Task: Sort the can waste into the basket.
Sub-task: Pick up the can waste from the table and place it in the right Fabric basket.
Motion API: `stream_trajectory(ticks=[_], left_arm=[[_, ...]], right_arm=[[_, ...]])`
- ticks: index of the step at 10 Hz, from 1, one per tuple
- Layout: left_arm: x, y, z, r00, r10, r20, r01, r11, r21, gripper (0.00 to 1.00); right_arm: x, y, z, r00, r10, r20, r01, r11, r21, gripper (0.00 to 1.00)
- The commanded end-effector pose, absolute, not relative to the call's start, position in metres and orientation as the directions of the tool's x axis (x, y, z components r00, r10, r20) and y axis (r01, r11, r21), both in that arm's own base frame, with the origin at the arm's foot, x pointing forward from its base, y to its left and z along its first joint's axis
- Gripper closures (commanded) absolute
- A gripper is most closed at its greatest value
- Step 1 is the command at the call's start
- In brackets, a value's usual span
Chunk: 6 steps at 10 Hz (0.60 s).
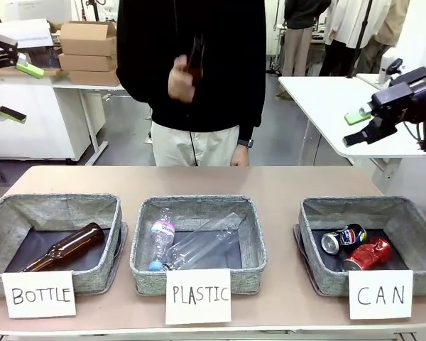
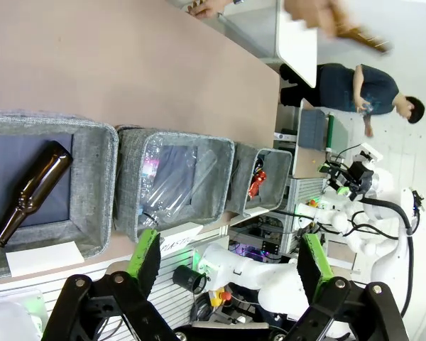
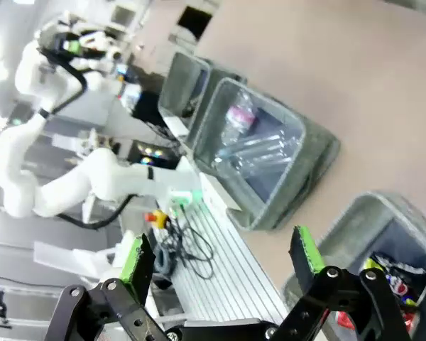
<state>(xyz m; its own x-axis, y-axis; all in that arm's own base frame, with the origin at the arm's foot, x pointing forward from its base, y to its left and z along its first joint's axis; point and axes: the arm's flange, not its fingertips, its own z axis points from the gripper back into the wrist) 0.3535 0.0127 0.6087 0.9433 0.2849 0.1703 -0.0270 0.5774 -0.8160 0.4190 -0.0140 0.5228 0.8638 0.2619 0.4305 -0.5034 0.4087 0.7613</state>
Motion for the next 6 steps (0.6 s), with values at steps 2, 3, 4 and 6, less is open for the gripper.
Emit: stream_trajectory(ticks=[2, 3, 4, 6], left_arm=[[0.3523, 0.0144, 0.6099, 0.945, 0.283, 0.166, -0.032, 0.583, -0.812, 0.00], [0.3523, 0.0144, 0.6099, 0.945, 0.283, 0.166, -0.032, 0.583, -0.812, 0.00], [0.3523, 0.0144, 0.6099, 0.945, 0.283, 0.166, -0.032, 0.583, -0.812, 0.00], [0.3523, 0.0144, 0.6099, 0.945, 0.283, 0.166, -0.032, 0.583, -0.812, 0.00]], right_arm=[[0.3986, -0.0111, 0.5370, 0.835, 0.336, 0.436, -0.550, 0.470, 0.690, 0.00], [0.3986, -0.0111, 0.5370, 0.835, 0.336, 0.436, -0.550, 0.470, 0.690, 0.00], [0.3986, -0.0111, 0.5370, 0.835, 0.336, 0.436, -0.550, 0.470, 0.690, 0.00], [0.3986, -0.0111, 0.5370, 0.835, 0.336, 0.436, -0.550, 0.470, 0.690, 0.00]])
